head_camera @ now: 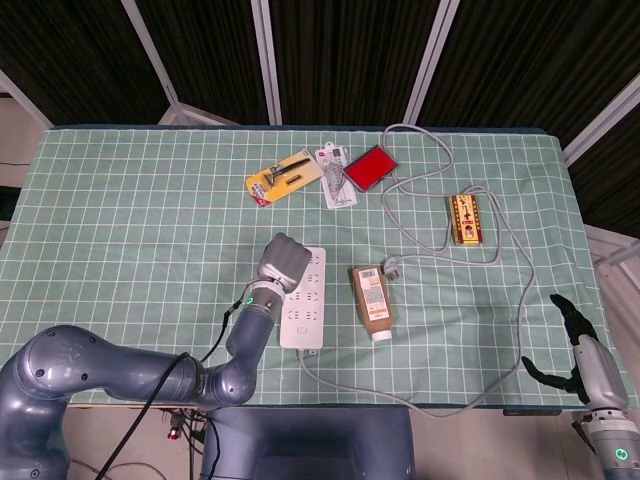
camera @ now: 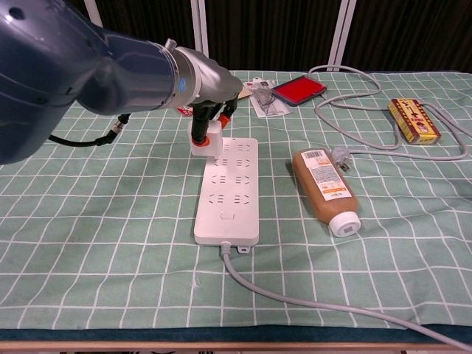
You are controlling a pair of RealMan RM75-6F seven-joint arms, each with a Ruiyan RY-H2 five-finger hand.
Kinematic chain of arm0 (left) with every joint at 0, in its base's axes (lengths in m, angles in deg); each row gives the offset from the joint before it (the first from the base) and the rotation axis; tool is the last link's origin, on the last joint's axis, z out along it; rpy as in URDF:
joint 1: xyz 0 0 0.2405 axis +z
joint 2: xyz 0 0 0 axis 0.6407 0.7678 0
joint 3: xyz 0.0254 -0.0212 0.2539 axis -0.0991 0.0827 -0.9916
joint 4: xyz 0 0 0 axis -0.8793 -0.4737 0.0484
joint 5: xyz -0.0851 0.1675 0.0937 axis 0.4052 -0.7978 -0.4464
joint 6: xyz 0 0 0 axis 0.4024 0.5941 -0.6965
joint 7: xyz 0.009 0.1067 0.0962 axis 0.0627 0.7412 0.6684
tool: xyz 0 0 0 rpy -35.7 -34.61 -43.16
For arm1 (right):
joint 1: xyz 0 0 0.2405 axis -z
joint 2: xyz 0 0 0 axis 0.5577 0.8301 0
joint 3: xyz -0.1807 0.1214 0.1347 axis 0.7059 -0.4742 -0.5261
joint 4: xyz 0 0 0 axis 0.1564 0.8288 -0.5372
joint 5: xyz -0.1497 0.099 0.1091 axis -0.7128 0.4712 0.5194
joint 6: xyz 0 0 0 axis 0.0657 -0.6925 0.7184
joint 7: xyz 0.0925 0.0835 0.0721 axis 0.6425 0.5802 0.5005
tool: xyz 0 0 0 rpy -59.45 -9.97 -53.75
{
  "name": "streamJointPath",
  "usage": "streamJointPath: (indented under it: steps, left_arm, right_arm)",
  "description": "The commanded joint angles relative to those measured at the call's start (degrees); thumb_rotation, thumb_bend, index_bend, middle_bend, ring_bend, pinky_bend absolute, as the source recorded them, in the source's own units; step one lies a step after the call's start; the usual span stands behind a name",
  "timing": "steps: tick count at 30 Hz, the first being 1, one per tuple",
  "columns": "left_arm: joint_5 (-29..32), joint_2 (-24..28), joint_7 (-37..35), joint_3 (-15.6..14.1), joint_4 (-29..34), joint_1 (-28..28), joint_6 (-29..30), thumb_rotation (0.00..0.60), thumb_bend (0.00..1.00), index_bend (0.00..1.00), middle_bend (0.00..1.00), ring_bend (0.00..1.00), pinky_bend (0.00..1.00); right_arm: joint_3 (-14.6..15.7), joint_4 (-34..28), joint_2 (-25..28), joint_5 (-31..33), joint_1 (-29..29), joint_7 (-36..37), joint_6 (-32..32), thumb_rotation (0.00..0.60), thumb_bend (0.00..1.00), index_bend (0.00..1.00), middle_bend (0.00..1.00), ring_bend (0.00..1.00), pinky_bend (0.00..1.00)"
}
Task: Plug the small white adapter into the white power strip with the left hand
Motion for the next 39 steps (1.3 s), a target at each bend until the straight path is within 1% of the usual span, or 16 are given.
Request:
streamJointPath:
  steps: [1,18,39]
  left_arm:
    - [0.2,-0.5,-0.2,0.0,-0.7,-0.2,-0.4,0.6,0.72,0.73,0.9,0.93,0.96]
    - [0.8,-2.5,-0.3,-0.3,-4.1,-1.3,-2.1,0.6,0.72,0.73,0.9,0.93,0.96]
    - [0.7,-3.7,-0.5,-1.4,-5.7,-1.6,-2.9,0.6,0.72,0.72,0.9,0.93,0.96]
  right_arm:
    - [0.0,0.0,0.0,0.0,0.0,0.1,0.0,0.6,0.34,0.0,0.0,0.0,0.0]
    - [-0.1,-0.1,0.1,0.1,0.0,0.3,0.3,0.6,0.34,0.0,0.0,0.0,0.0]
    - [-0.1,-0.1,0.1,0.0,0.0,0.2,0.3,0.6,0.34,0.0,0.0,0.0,0.0]
